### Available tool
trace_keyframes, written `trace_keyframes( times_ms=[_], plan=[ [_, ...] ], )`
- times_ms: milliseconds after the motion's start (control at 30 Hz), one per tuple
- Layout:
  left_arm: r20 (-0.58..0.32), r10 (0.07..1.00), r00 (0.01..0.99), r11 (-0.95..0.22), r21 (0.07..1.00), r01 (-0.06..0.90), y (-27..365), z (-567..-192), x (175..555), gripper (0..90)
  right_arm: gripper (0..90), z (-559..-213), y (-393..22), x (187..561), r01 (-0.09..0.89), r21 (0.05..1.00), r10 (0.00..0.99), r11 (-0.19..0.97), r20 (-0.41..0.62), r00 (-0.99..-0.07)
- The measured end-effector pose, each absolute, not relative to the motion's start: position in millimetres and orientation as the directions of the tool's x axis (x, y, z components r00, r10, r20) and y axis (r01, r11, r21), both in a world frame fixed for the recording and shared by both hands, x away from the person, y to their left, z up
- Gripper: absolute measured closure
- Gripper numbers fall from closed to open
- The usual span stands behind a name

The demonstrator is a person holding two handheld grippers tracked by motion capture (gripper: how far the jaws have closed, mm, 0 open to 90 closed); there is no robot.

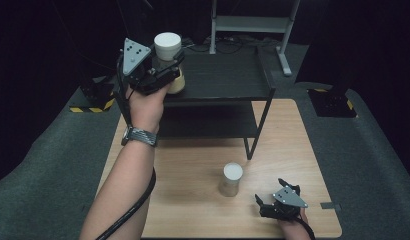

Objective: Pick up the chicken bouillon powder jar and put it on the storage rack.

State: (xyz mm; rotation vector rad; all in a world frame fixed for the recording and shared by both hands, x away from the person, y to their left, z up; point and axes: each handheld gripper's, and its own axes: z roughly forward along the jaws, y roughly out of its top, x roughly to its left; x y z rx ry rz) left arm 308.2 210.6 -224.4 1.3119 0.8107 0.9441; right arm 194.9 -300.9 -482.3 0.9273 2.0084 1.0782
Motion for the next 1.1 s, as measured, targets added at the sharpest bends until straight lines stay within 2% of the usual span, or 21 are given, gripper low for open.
trace_keyframes(
  times_ms=[1100],
  plan=[
    [0.024,0.912,0.411,0.018,0.995,-0.098,202.5,-230.0,315.0,33.4,0.6,-482.7,-300.6,194.4,0.266,0.872,0.819,0.41,-0.225,-0.528]
  ],
)
